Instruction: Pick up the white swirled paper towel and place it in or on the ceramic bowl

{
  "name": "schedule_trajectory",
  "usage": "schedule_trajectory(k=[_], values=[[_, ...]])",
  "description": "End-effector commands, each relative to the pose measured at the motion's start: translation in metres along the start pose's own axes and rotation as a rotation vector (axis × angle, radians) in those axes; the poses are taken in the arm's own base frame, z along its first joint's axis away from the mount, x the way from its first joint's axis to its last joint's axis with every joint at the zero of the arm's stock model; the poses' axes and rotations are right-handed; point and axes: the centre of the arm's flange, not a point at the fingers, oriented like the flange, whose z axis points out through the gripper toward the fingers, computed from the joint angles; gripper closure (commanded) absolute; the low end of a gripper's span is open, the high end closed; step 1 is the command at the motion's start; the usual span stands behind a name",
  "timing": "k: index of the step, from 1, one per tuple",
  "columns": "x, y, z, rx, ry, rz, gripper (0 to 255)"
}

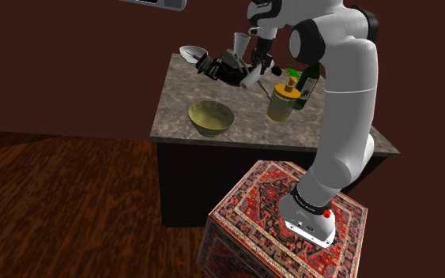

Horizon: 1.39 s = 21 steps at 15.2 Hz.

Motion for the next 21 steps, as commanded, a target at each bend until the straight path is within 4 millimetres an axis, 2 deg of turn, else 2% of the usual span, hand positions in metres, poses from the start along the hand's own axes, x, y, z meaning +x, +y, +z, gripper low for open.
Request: schedule_trajectory(k=[1, 11, 21], values=[[0.0, -0.001, -0.01, 0.0, 0.0, 0.0, 255], [0.0, -0.006, -0.059, 0.0, 0.0, 0.0, 255], [0.113, -0.074, -0.055, 0.0, 0.0, 0.0, 255]])
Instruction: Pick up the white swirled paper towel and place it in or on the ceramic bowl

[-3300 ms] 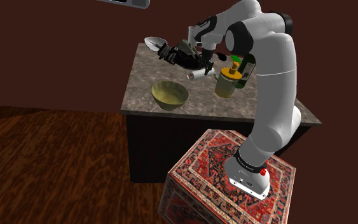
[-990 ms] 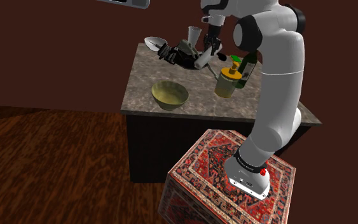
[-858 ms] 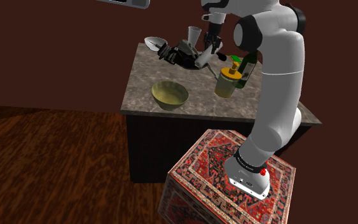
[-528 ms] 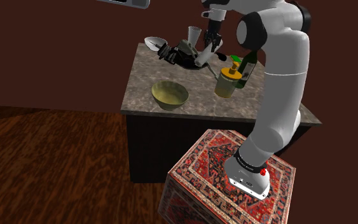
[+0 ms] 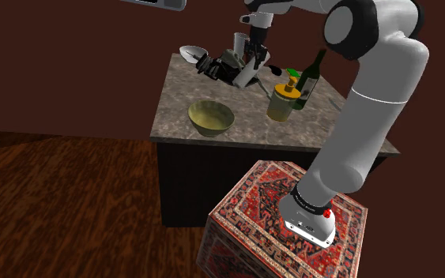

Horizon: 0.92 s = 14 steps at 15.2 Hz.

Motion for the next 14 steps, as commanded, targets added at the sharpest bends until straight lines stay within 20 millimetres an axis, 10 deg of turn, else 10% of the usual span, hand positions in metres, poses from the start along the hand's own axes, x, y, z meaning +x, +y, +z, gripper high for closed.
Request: schedule_trajectory(k=[1, 14], values=[[0.021, -0.016, -0.001, 0.0, -0.001, 0.001, 255], [0.168, -0.104, 0.004, 0.0, -0.001, 0.001, 255]])
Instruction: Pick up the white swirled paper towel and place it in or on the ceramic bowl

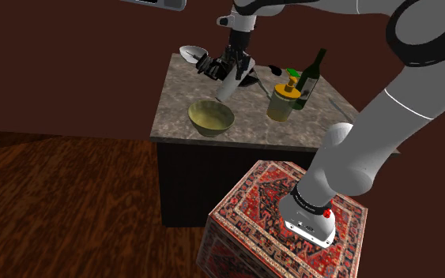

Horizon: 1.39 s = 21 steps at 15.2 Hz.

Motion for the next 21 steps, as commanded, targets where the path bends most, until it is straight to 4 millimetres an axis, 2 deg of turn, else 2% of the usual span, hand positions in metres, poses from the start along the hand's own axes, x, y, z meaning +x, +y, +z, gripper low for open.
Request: schedule_trajectory(k=[1, 8, 21], values=[[0.022, -0.018, 0.003, -0.001, -0.001, 0.002, 255], [0.102, -0.066, 0.005, -0.001, -0.001, 0.002, 255], [0.102, -0.059, 0.074, -0.001, -0.001, 0.002, 255]])
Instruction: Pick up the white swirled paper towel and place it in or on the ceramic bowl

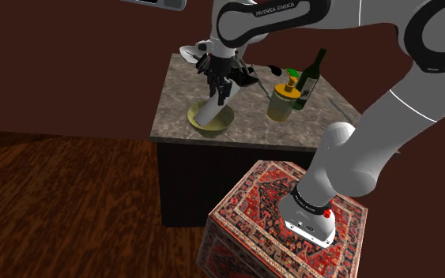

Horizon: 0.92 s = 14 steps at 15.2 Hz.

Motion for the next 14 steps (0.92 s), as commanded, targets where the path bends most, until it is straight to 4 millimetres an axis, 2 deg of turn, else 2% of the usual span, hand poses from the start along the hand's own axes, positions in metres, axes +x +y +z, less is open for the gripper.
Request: schedule_trajectory(k=[1, 9, 10, 14], values=[[0.0003, 0.0009, 0.0107, 0.0, 0.0, -0.001, 255], [0.0003, 0.0013, 0.015, 0.0, 0.0, -0.001, 255], [0.0004, 0.0011, 0.0151, 0.0, 0.0, -0.001, 0], [0.0004, 0.0013, 0.0151, 0.0, 0.0, -0.001, 0]])
